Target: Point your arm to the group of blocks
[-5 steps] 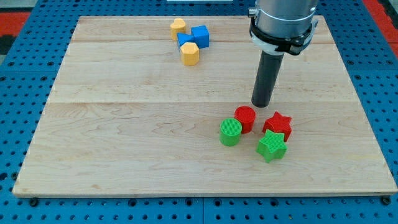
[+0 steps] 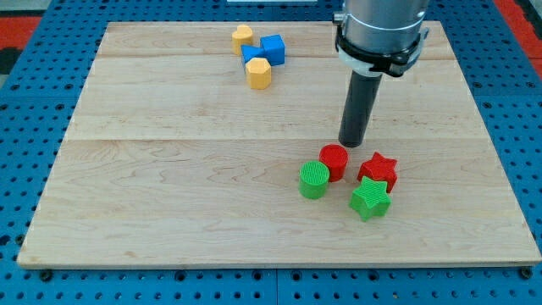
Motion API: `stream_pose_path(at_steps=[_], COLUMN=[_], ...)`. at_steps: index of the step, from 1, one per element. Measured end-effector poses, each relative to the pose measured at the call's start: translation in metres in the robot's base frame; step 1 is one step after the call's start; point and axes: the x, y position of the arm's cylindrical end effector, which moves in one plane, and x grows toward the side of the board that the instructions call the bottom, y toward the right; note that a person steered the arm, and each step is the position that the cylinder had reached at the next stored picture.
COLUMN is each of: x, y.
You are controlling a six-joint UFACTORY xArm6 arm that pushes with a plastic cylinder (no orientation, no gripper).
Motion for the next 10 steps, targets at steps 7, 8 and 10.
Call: stream_pose_path(at_steps=[7,8,10], x=[-0.13,-0.164,-0.151], y=[0.036,0.029,-0.008])
